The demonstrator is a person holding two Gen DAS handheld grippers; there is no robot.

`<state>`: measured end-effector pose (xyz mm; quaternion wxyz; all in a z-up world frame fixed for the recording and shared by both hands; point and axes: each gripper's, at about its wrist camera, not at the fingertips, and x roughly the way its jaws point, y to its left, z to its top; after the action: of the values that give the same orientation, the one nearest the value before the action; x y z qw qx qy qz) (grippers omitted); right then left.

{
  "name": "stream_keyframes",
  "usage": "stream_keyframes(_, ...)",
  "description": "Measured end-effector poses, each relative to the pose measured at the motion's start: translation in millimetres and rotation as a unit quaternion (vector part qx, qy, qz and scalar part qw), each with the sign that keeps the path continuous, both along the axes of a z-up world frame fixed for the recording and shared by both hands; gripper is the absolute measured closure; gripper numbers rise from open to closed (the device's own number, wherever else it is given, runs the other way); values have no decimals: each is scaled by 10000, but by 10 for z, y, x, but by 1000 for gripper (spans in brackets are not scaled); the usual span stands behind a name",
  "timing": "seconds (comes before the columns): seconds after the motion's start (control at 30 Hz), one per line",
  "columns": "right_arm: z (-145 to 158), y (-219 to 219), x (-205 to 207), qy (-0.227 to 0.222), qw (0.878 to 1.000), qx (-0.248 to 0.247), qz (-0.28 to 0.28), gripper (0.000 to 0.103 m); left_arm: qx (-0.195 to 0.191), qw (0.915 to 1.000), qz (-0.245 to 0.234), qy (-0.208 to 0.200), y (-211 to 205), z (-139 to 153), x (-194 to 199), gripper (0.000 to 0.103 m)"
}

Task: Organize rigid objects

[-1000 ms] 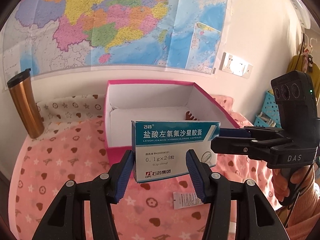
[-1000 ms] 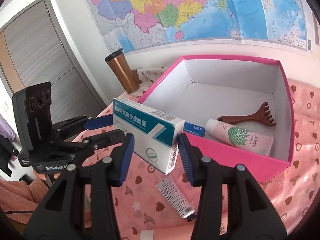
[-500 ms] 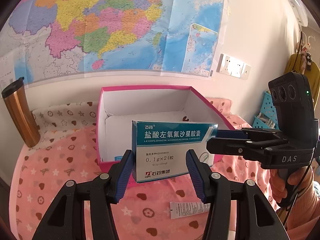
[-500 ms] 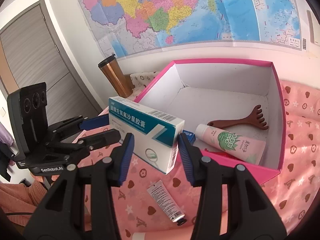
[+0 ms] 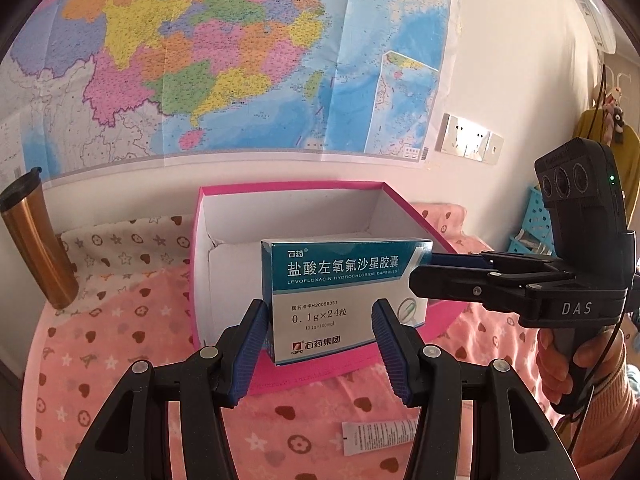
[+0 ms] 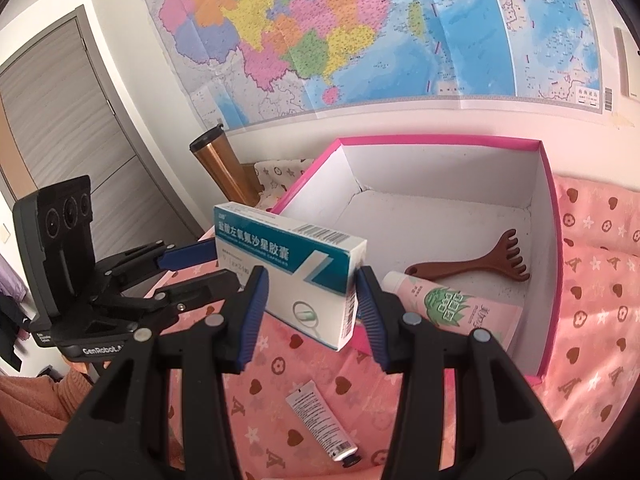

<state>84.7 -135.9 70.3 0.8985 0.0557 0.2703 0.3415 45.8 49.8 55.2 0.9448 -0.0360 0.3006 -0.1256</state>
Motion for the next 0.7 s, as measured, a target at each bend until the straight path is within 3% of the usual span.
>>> stream_keyframes(0.7, -34, 142, 432, 311, 9995, 73, -39, 55, -61, 9994, 228, 249, 173, -64, 313, 49)
